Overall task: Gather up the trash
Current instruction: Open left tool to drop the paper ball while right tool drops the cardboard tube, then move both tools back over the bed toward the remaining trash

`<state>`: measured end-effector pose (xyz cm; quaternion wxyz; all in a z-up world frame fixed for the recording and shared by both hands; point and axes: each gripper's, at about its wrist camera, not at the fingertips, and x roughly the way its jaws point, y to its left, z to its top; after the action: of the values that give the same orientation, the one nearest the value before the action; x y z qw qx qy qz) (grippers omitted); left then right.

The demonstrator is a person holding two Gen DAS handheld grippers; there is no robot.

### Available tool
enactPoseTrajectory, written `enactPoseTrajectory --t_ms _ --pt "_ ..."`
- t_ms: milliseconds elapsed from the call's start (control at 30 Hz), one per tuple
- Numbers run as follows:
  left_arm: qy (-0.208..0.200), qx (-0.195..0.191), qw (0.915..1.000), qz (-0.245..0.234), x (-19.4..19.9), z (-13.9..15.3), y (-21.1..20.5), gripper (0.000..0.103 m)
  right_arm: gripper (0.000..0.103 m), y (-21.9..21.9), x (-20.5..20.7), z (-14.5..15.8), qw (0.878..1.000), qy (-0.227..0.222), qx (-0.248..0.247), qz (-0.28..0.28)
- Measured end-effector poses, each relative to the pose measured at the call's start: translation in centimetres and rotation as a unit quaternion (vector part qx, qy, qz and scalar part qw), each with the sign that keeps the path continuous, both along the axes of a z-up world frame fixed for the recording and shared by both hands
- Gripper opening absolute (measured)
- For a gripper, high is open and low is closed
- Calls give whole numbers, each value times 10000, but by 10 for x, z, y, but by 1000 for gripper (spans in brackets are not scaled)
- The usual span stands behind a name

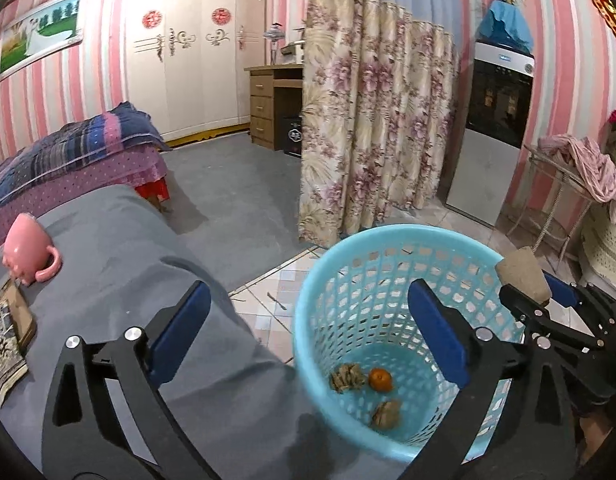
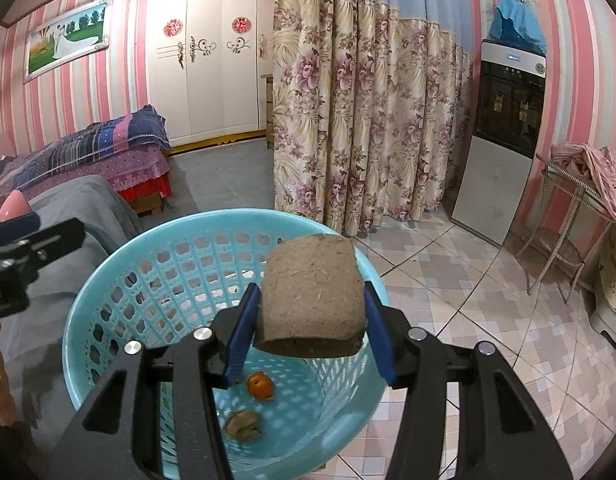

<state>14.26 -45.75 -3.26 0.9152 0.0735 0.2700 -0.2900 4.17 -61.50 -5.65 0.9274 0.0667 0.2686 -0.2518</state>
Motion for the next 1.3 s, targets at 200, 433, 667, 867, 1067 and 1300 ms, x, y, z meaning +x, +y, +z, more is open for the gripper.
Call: enactPoseTrajectory --t_ms 200,433,667,867,1067,1300 --pt "37 5 9998 194 4 0 23 97 55 9 11 -2 10000 -58 49 25" --pt "92 -64 9989 455 9 2 52 97 87 21 11 3 9999 -146 -63 -49" --pt "55 -106 9973 731 8 12 86 97 95 32 7 6 9998 -151 67 -99" --pt "-44 -120 9946 1026 2 24 130 97 97 56 12 14 9999 -161 30 23" --pt "-150 -36 9893 1453 -2 35 185 97 97 100 28 21 9992 -217 65 322" --pt "-222 51 9791 2021 -8 42 262 97 97 167 54 28 9952 -202 -8 959"
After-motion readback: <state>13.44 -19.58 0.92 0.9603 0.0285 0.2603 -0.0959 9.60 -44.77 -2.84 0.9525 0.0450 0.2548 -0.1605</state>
